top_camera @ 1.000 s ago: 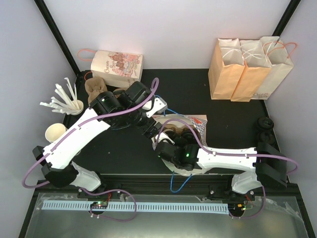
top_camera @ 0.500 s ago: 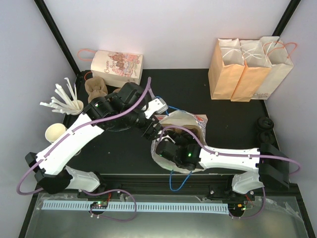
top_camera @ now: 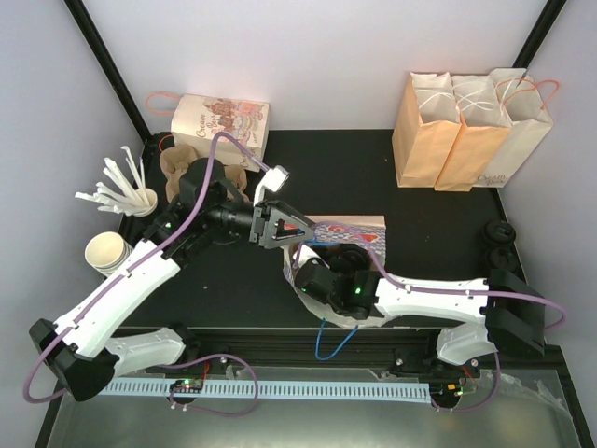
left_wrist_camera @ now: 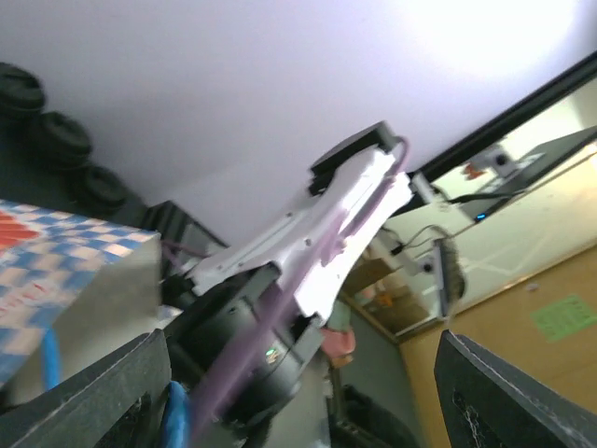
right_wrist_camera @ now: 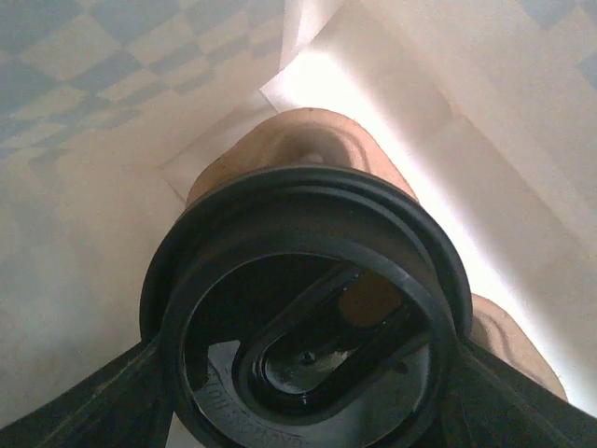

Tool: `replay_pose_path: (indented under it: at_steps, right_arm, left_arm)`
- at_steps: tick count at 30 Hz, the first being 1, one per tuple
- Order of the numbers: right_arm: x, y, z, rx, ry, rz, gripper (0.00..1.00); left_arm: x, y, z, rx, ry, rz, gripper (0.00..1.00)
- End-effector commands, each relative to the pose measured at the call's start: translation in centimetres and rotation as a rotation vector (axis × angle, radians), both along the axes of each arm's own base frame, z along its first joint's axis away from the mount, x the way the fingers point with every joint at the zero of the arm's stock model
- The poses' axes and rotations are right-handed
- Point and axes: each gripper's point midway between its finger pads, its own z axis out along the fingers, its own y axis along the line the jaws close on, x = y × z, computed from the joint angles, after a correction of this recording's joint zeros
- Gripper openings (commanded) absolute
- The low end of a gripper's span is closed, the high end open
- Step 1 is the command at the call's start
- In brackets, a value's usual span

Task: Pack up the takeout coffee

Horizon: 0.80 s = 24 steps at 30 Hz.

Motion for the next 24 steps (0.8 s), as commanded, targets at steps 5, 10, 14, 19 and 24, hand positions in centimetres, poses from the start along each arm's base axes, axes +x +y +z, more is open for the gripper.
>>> replay_pose_path:
  at_steps: [5, 10, 14, 19, 24]
  right_arm:
    - [-0.6, -1.3, -2.3, -0.03, 0.091, -0.016, 0.45]
    - [-0.4, -1.6, -1.9, -0.051, 0.081, -0.02, 0.45]
    - [-0.2, -2.0, -1.9, -0.082, 0.073, -0.03, 0.45]
    - [-0.1, -2.1, -1.3, -0.07, 0.06, -0.035, 0.45]
    - [-0.4, -2.1, -1.8, -0.103, 0.034, -0.028, 0.47]
  left_arm:
    - [-1.9, 2.0, 6.8, -0.17, -0.136, -0.058, 0.82]
    - [2.5, 5.5, 7.3, -0.13, -0.216, 0.184, 0.85]
    - [8.4, 11.1, 5.2, -0.022, -0.207, 0.523, 0.87]
    - [14.3, 13.2, -1.9, 0.18, -0.093, 0.671, 0.88]
    - [18.7, 11.8, -7.1, 0.316, -0.027, 0.642, 0.86]
